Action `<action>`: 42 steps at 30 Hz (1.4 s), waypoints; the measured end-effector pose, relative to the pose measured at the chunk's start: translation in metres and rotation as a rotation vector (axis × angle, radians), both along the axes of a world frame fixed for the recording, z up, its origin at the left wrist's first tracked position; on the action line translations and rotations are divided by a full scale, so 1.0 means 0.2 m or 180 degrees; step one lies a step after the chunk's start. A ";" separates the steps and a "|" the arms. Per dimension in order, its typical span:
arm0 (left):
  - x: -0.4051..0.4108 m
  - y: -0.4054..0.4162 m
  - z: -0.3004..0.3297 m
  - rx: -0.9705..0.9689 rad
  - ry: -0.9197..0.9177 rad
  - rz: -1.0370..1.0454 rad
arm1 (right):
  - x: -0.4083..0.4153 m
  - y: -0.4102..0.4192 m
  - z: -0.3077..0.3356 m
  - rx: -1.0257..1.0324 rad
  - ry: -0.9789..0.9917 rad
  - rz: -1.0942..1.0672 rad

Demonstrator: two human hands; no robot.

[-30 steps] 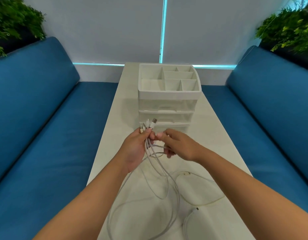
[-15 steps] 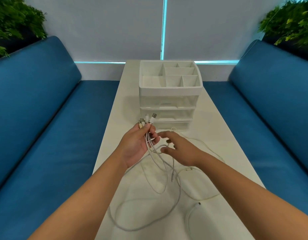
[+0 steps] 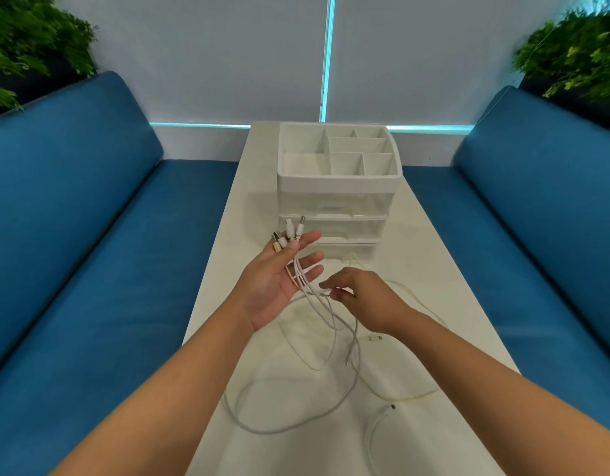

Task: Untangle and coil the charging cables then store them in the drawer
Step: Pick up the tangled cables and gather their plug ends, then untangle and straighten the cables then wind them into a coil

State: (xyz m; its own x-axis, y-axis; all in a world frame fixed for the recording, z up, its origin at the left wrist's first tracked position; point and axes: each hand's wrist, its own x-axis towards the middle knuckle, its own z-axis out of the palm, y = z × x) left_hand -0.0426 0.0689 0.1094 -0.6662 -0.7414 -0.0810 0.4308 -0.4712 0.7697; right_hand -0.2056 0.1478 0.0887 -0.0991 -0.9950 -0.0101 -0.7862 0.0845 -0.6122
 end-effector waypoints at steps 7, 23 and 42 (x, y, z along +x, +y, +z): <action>-0.04 0.02 0.03 -0.0022 0.0135 -0.0034 | 0.12 0.02 0.12 0.0155 -0.1616 0.0187; -0.01 0.00 0.03 -0.0252 0.0123 -0.0044 | 0.14 0.07 0.01 -0.0242 -0.2372 -0.0056; -0.08 0.06 0.04 -0.1034 -0.0908 -0.0317 | 0.14 0.08 0.01 0.0158 -0.2156 -0.0139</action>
